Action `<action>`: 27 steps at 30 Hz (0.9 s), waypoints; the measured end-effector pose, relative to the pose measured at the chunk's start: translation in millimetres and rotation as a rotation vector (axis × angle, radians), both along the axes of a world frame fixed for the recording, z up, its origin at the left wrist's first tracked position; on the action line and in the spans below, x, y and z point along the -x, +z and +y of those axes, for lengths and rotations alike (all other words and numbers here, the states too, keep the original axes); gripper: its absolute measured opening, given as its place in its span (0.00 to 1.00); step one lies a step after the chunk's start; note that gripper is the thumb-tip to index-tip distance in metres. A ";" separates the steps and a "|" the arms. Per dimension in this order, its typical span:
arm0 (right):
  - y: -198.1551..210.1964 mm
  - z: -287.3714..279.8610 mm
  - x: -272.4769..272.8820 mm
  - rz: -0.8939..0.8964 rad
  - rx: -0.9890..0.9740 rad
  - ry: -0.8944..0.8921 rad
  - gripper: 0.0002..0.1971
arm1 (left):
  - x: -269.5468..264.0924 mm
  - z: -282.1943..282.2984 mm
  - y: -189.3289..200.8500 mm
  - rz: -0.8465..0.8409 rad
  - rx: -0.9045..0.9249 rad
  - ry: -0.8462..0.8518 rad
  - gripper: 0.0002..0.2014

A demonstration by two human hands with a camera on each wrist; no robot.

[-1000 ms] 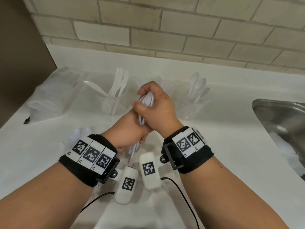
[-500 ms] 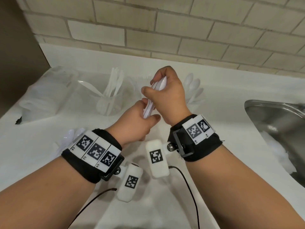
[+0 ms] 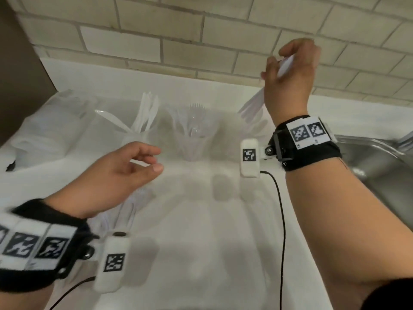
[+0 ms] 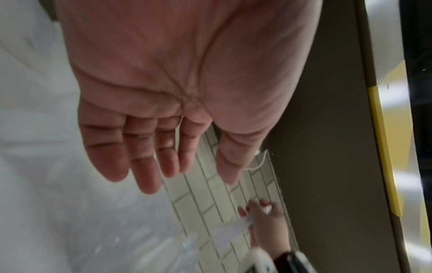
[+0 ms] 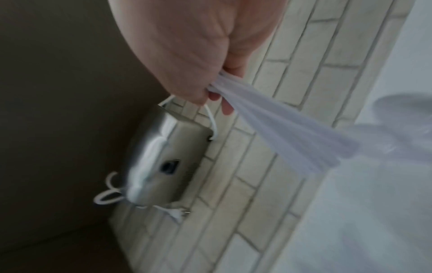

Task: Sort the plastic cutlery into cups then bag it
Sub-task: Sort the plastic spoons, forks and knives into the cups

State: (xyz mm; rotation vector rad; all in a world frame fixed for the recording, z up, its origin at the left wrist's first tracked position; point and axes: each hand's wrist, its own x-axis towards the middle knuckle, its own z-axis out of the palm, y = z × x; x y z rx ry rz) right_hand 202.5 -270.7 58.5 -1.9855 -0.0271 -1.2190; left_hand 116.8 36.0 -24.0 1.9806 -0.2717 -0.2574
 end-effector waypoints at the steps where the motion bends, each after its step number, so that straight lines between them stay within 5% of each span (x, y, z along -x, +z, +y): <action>1: -8.6 -5.1 -4.1 -0.009 0.050 -0.042 0.08 | 2.0 10.6 -0.8 -0.009 -0.035 0.022 0.28; 4: -38.3 -11.5 -9.2 0.055 0.081 -0.051 0.07 | 6.6 36.6 -6.7 -0.012 -0.136 0.092 0.34; 10: -68.2 -12.6 -5.6 0.583 0.076 -0.018 0.12 | 12.3 69.9 -24.2 -0.043 -0.379 0.225 0.09; 14: -63.7 -9.3 -0.1 0.600 0.171 -0.040 0.12 | 15.4 82.1 -29.7 -0.026 -0.566 0.317 0.09; 21: -53.4 71.4 34.2 0.367 0.429 0.153 0.08 | 19.5 100.1 -28.6 0.237 -0.799 0.372 0.44; 24: -70.3 126.6 55.4 0.737 0.635 0.434 0.09 | 22.5 101.4 -25.5 0.356 -0.920 0.313 0.52; 27: -91.7 160.5 68.3 1.138 0.893 0.638 0.17 | 29.4 103.9 -22.3 0.435 -1.016 0.222 0.49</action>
